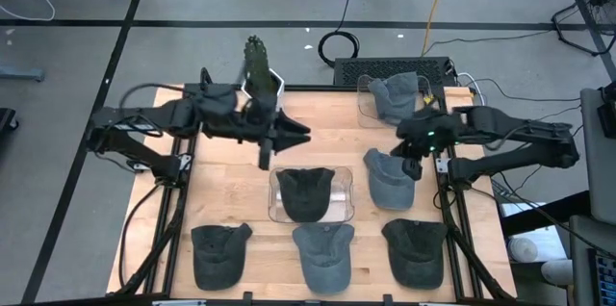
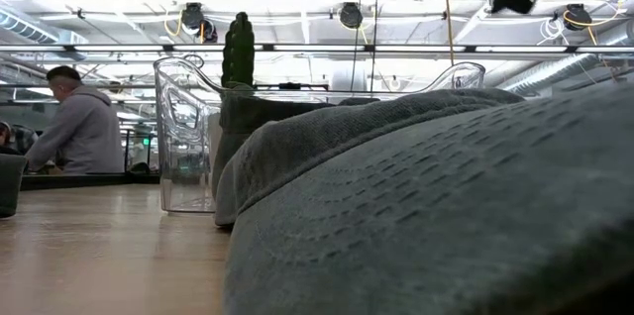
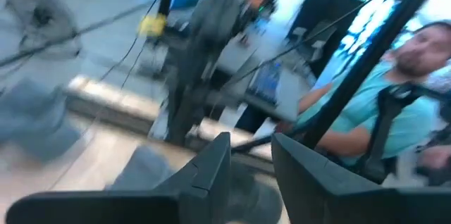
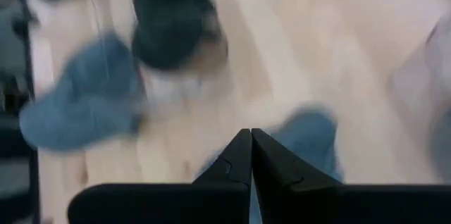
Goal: Pick & Place hat
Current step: Put the right gray cap into the top transparent bin
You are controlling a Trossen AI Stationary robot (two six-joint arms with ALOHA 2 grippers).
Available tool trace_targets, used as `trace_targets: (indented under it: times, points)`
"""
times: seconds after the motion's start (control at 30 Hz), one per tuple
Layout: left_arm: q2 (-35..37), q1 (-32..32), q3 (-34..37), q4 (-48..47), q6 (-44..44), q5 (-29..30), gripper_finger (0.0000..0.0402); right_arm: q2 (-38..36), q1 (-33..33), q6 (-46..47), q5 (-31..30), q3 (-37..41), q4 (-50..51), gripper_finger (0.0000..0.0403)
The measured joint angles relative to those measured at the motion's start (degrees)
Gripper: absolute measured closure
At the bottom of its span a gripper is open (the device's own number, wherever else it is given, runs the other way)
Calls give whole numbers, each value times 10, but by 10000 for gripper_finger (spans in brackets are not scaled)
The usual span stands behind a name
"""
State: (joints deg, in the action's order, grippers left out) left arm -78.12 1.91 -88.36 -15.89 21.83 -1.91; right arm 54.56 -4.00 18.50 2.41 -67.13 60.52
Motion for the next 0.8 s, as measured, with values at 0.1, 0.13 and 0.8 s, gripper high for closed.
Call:
trace_targets:
  times: [0.1,0.13,0.8]
  points:
    - [22,-5,0,3,-17,-12,289,41,9,24,22,0,16,403]
    - [27,-5,0,15,-23,-11,289,53,14,31,22,0,11,403]
    - [93,2,0,-123,-55,5,289,195,14,1,22,0,52,305]
